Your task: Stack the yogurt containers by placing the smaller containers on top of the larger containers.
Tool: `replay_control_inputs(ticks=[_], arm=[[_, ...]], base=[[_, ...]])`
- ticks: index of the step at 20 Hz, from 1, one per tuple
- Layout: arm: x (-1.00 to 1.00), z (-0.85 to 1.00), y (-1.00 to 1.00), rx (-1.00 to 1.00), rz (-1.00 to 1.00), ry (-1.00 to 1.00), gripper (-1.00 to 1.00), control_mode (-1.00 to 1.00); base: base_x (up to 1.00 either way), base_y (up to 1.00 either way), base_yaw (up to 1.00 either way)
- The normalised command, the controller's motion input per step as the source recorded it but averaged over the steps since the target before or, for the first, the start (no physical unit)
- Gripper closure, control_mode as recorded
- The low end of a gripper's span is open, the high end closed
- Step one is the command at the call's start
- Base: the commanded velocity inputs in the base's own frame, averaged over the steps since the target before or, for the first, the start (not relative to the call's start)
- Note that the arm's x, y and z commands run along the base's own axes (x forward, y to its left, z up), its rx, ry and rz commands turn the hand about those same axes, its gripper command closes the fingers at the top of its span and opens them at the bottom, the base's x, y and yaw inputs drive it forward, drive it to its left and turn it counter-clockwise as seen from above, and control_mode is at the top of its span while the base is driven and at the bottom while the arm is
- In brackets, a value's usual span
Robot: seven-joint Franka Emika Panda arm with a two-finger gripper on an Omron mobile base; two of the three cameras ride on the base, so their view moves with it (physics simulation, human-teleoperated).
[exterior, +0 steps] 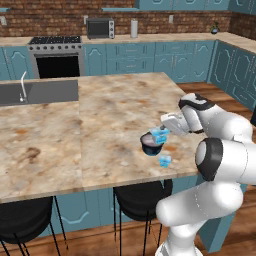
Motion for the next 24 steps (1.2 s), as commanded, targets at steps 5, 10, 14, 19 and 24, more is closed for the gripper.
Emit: replay_control_inputs(ticks=[5, 10, 14, 19, 24], arm=[[0.11, 0.0, 0.0, 0.0, 0.03, 0.0, 1.0, -1.0], [0.08, -0.07, 0.0, 0.0, 0.02, 0.0, 1.0, -1.0], [0.15, -0.21, 0.08, 0.0, 0.01, 0.0, 1.0, -1.0], [0.19, -0.18, 0.05, 0.0, 0.0, 0.0, 1.0, -1.0], [0.21, -0.14, 0.0, 0.0, 0.01, 0.0, 1.0, -1.0]], base=[[0.0, 0.0, 0.0], [0.0, 0.0, 0.0], [0.0, 0.0, 0.0], [0.0, 0.0, 0.0], [0.0, 0.0, 0.0]])
